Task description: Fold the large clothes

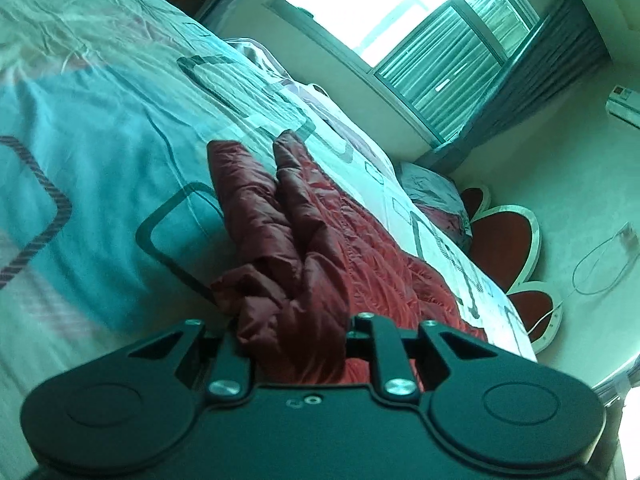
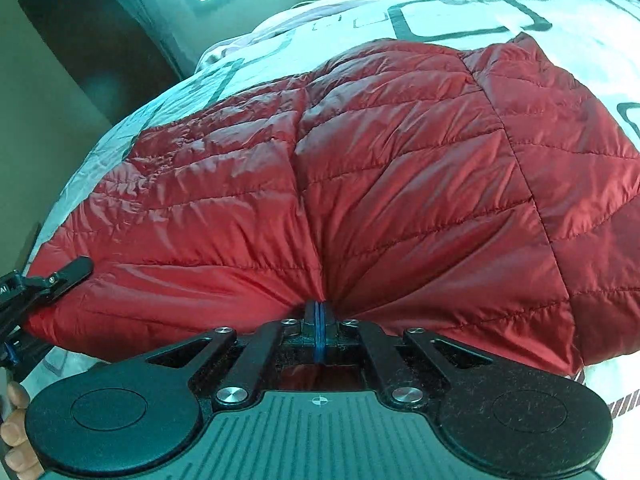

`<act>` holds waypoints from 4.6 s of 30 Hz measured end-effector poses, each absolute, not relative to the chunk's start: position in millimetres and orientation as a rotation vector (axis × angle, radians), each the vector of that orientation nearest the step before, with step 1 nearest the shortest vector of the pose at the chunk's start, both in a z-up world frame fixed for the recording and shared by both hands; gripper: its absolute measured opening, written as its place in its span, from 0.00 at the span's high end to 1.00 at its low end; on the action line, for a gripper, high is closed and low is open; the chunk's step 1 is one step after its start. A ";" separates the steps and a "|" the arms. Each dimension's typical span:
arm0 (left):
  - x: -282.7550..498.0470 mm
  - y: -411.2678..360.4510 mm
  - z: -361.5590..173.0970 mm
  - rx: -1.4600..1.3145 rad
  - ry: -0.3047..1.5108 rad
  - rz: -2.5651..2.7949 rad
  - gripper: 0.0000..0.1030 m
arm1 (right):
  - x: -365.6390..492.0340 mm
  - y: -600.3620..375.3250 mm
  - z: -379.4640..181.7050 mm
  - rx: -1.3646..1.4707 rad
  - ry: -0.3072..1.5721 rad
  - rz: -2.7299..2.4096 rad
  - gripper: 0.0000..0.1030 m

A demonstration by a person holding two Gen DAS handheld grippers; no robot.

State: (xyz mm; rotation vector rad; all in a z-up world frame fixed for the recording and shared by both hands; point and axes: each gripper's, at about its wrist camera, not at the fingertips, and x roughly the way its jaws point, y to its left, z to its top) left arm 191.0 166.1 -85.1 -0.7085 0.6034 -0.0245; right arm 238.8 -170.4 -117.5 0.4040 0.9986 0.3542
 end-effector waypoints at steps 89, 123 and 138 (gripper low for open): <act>245.9 -59.4 -40.5 -0.232 0.841 -0.420 0.50 | 231.3 -379.2 -55.7 0.506 0.849 0.571 0.58; 360.6 -35.7 -69.2 -0.083 0.824 -0.556 0.50 | 333.8 -357.2 -93.1 0.315 0.946 0.232 0.75; 356.2 -23.2 -63.8 -0.066 0.772 -0.508 0.49 | 319.9 -372.9 -82.3 0.323 0.883 0.195 0.74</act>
